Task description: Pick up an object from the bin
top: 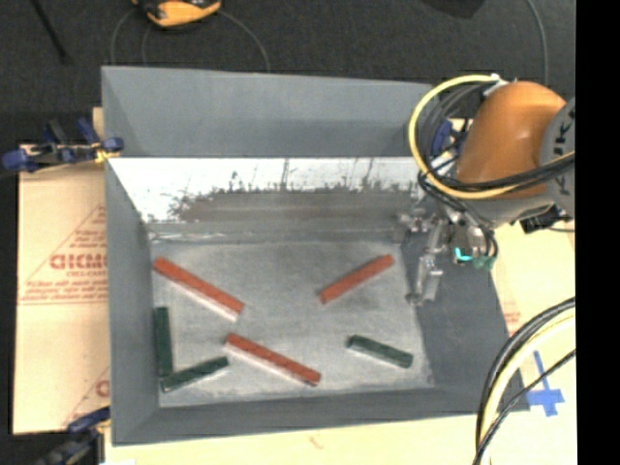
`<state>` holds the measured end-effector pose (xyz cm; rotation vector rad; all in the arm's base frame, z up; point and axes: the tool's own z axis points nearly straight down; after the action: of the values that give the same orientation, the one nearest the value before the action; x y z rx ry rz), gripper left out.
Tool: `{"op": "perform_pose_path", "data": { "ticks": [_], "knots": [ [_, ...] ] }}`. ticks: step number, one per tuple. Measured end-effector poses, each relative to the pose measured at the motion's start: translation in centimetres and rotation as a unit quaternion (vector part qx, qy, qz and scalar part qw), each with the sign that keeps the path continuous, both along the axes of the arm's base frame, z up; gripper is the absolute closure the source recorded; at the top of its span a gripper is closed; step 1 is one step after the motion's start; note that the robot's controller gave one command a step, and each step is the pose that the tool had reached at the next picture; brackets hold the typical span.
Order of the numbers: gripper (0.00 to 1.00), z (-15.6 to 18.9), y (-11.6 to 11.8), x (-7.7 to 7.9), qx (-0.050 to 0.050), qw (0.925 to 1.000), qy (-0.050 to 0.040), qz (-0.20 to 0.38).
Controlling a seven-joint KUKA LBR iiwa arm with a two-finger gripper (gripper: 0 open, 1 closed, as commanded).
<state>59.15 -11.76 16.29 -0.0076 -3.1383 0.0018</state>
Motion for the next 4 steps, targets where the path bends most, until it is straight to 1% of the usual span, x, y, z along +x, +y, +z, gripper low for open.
{"op": "perform_pose_path", "data": {
  "ticks": [1,2,3,4],
  "knots": [
    [0.00,0.5,0.0,0.2,-0.001,1.0000,-0.0040,0.001],
    [0.00,-5.2,2.3,-2.3,-0.001,0.9997,-0.0060,0.023],
    [0.00,-8.2,3.5,0.5,0.001,0.9997,-0.0028,0.024],
    [1.00,-7.5,3.7,-5.0,0.000,0.9998,-0.0035,0.017]
  ]
}}
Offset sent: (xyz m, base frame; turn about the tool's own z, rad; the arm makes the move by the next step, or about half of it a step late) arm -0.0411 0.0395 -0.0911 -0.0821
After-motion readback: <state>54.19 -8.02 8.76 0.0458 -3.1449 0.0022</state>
